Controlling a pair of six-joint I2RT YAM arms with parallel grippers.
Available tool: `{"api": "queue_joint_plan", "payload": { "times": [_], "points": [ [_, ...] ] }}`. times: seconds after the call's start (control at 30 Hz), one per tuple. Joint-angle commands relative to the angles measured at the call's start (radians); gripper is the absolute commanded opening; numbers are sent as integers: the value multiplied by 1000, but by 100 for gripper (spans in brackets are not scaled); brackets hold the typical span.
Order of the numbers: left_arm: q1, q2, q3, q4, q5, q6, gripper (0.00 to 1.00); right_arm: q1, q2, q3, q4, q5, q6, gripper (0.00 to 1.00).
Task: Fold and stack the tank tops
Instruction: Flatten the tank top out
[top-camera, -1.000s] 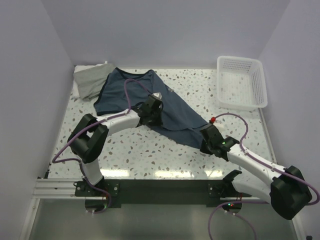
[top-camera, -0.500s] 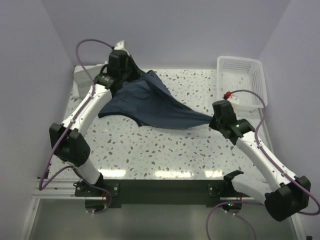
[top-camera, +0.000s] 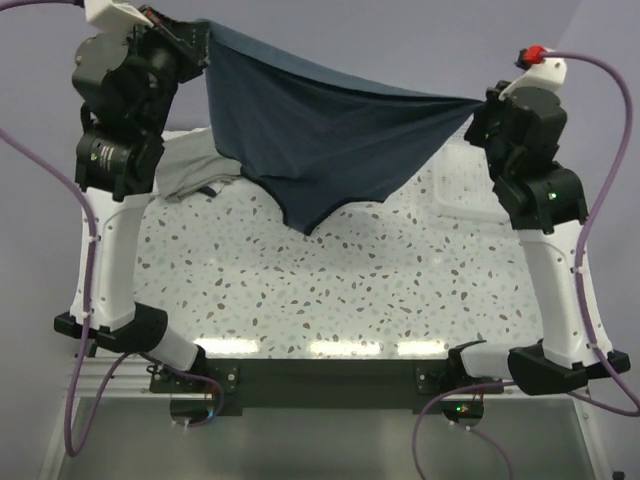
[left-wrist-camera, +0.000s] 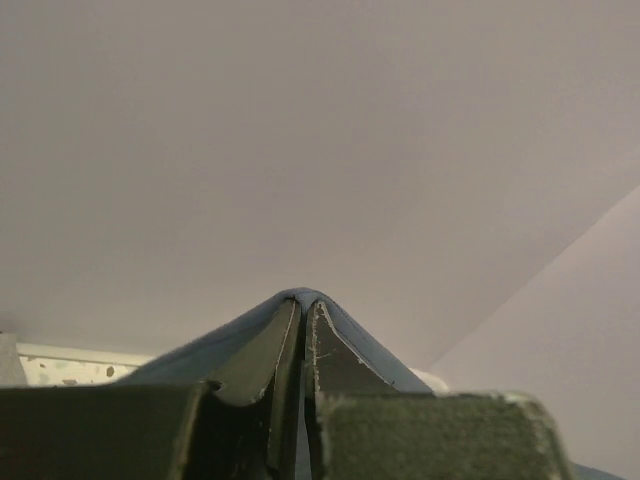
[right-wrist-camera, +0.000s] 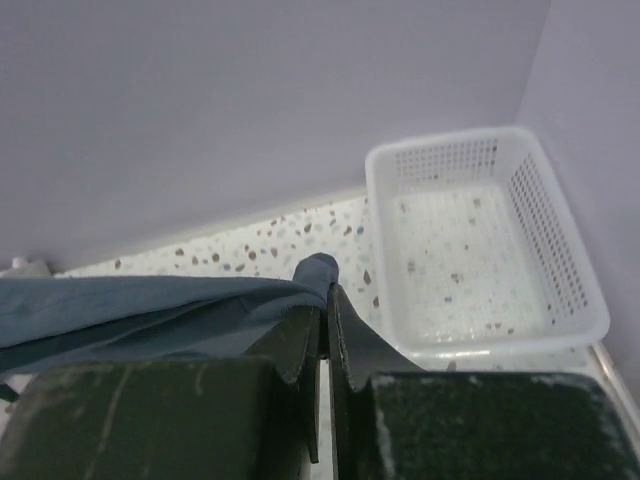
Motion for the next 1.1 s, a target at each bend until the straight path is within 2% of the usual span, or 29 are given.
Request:
{"api": "queue_joint_plan", "payload": {
  "times": [0.0, 0.13, 0.3, 0.53, 0.67, 0.73, 0.87, 0.9, 0.97, 1.0, 1.07],
  "points": [
    [10, -82, 28, 4, -88, 40, 0, -4, -15, 153, -16, 10, -128, 0],
    [10, -136, 2, 35, -146, 53, 0, -4, -40, 259, -7, -28, -145, 0],
    [10, -163, -26, 50, -170, 61, 0, -4, -55, 310, 42, -69, -149, 0],
    [16, -100, -77, 82, -172, 61, 0, -4, 66, 328, 151, -126, -149, 0],
    [62, -6, -148, 133, -79, 35, 0, -5, 211, 302, 245, -206, -146, 0],
    [95, 37, -188, 197, 15, 20, 0, -4, 274, 302, 307, -252, -151, 0],
    [126, 195, -193, 344, 127, 11, 0, -4, 472, 391, 381, -324, -156, 0],
    [131, 222, -187, 381, 148, 9, 0, -5, 567, 491, 375, -329, -156, 0],
    [146, 338, -65, 423, 152, 12, 0, -5, 662, 604, 369, -336, -156, 0],
    [154, 383, 71, 427, 197, 11, 0, -5, 734, 701, 378, -335, -154, 0],
    [177, 481, 179, 479, 228, -8, 0, -4, 779, 788, 424, -317, -160, 0]
  ]
}}
